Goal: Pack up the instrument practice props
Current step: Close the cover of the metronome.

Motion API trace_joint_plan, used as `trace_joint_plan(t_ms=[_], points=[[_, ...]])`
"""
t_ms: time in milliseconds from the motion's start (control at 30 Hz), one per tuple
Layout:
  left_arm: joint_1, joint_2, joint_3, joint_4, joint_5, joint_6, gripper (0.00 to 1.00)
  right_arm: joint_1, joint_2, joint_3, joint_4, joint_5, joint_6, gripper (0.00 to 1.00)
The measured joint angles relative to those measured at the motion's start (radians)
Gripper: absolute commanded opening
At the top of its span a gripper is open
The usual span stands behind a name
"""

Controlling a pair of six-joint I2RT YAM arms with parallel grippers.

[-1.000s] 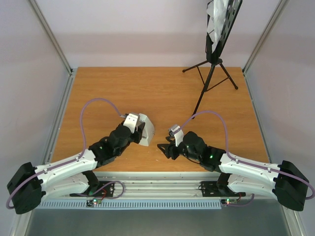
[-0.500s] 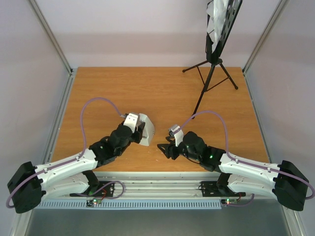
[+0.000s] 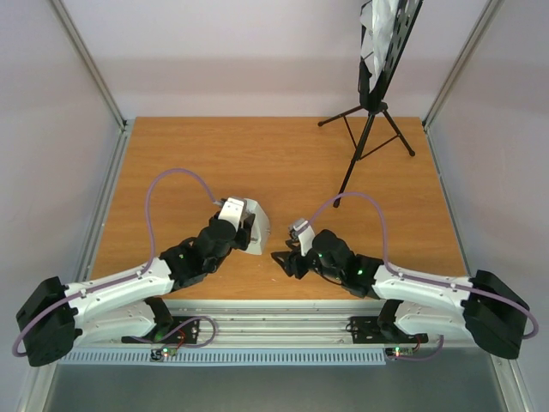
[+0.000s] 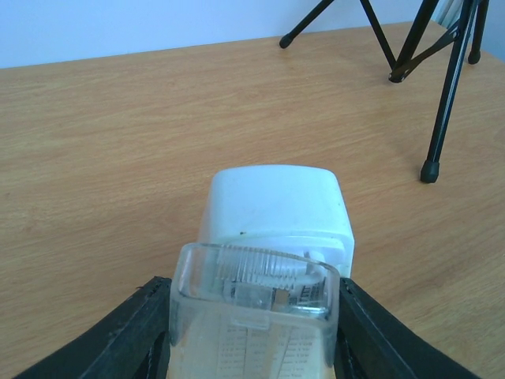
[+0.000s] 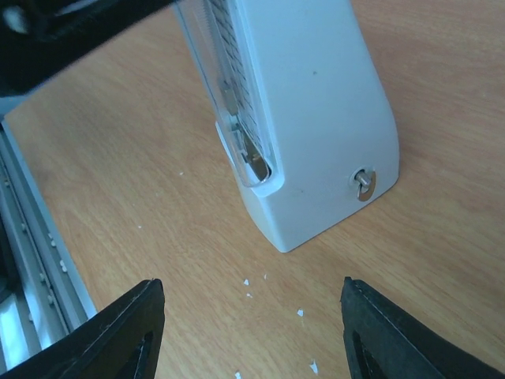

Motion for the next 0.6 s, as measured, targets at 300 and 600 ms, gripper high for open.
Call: trace_joint_plan(t_ms=[300,600], points=[[-0.003,0.001,0.002,-0.004,-0.007,-0.004,0.44,-0.002,0.327,-0.006,0.254,-0.01,0.004,0.54],[-0.006,0.001,0.003,-0.008,-0.011,-0.004,0.44,-0.019,0.572,0.013,0.491,-0.031,-0.01,0.51]])
